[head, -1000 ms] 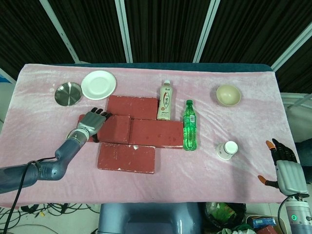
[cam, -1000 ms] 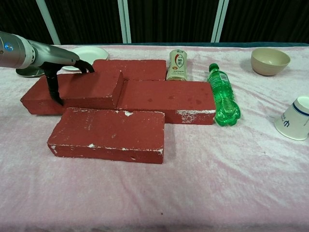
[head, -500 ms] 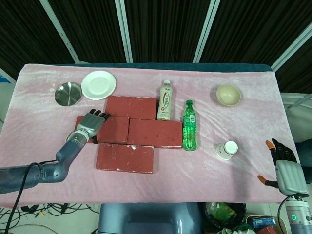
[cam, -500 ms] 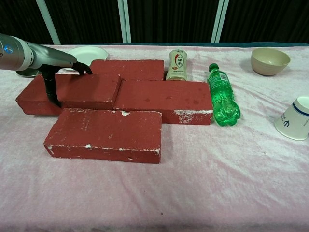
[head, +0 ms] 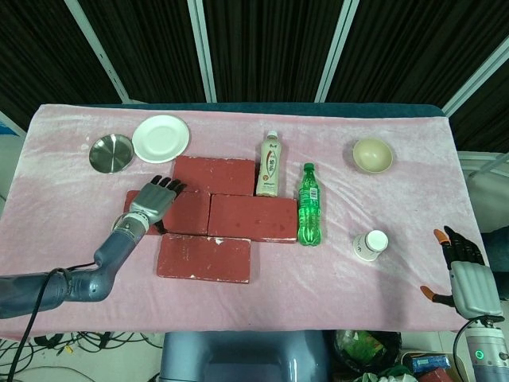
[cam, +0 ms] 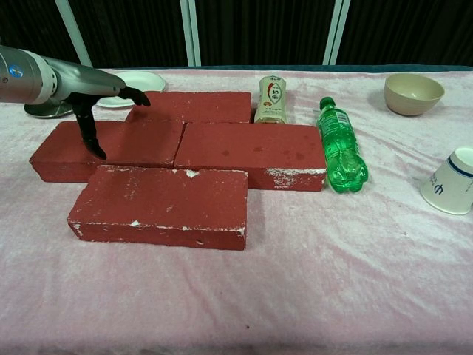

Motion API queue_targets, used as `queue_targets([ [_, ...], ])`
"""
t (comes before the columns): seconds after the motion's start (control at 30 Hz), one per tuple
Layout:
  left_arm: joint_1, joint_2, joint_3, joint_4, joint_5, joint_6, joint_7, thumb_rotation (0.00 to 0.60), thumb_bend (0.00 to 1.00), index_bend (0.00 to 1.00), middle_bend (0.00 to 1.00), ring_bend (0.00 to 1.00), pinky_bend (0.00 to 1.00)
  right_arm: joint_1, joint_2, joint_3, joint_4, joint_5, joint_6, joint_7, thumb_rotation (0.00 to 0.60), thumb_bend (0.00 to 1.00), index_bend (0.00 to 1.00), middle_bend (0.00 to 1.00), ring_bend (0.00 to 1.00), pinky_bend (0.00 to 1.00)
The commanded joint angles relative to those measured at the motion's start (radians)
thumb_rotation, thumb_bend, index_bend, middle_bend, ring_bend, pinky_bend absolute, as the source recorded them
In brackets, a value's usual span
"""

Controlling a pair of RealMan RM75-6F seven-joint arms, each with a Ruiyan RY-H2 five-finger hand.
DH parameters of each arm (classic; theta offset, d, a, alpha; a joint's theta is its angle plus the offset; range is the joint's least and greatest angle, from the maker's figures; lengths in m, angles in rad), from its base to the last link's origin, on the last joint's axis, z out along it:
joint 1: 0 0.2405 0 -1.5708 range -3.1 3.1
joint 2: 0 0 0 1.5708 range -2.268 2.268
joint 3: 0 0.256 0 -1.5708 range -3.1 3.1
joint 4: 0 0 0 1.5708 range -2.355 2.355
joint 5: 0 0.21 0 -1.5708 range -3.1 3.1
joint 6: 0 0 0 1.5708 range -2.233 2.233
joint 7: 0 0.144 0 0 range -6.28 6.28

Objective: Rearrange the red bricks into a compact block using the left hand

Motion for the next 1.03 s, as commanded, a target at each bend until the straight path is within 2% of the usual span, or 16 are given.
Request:
queue_targets([
  [0.03,0.026,0.078,-0.019,-0.093,0.070,0.067,-0.021,0.600,0.00,0.00,0.03,0.00,0.00,0.000,0.000,0.000,0.000,0.002,-0.001,0.000,0.600,0.04,0.00,0.00,0.00,0.08],
  [0.13,0.073,0.167,-0.023,-0.195,0.171,0.146,-0.057,0.600,0.00,0.00,0.03,0.00,0.00,0.000,0.001,0.001,0.001,0.001,0.000,-0.001,0.600,0.04,0.00,0.00,0.00,0.08],
  [0.23,0.143,0.257,-0.006,-0.286,0.299,0.250,-0.094,0.600,0.00,0.00,0.03,0.00,0.00,-0.001,0.000,0.001,0.001,0.000,0.004,-0.002,0.600,0.04,0.00,0.00,0.00,0.08],
  [0.33,0.262,0.352,0.047,-0.366,0.480,0.399,-0.146,0.600,0.00,0.00,0.04,0.00,0.00,-0.001,-0.001,0.001,0.002,-0.002,0.007,-0.006,0.600,0.04,0.00,0.00,0.00,0.08],
  [0.4,0.362,0.390,0.094,-0.377,0.609,0.515,-0.189,0.600,0.00,0.00,0.04,0.00,0.00,-0.001,-0.004,0.000,0.002,-0.005,0.009,-0.011,0.600,0.04,0.00,0.00,0.00,0.08],
  [0.47,0.441,0.398,0.129,-0.357,0.696,0.597,-0.228,0.600,0.00,0.00,0.04,0.00,0.00,-0.001,-0.006,0.000,0.003,-0.007,0.011,-0.016,0.600,0.04,0.00,0.00,0.00,0.08],
  [0.57,0.554,0.391,0.172,-0.314,0.766,0.700,-0.293,0.600,0.00,0.01,0.04,0.00,0.00,-0.002,-0.007,-0.001,0.004,-0.009,0.015,-0.021,0.600,0.04,0.00,0.00,0.00,0.08],
  [0.77,0.751,0.324,0.210,-0.184,0.854,0.862,-0.486,0.600,0.00,0.00,0.03,0.00,0.00,-0.004,-0.009,-0.001,0.006,-0.013,0.022,-0.025,0.600,0.04,0.00,0.00,0.00,0.08],
  [0.87,0.823,0.278,0.215,-0.102,0.853,0.884,-0.564,0.600,0.00,0.00,0.03,0.00,0.00,-0.005,-0.011,0.000,0.008,-0.017,0.026,-0.026,0.600,0.04,0.00,0.00,0.00,0.08],
  [1.03,0.858,0.260,0.196,-0.072,0.857,0.872,-0.589,0.600,0.00,0.00,0.04,0.00,0.00,-0.005,-0.014,-0.003,0.016,-0.034,0.037,-0.030,0.600,0.04,0.00,0.00,0.00,0.08],
])
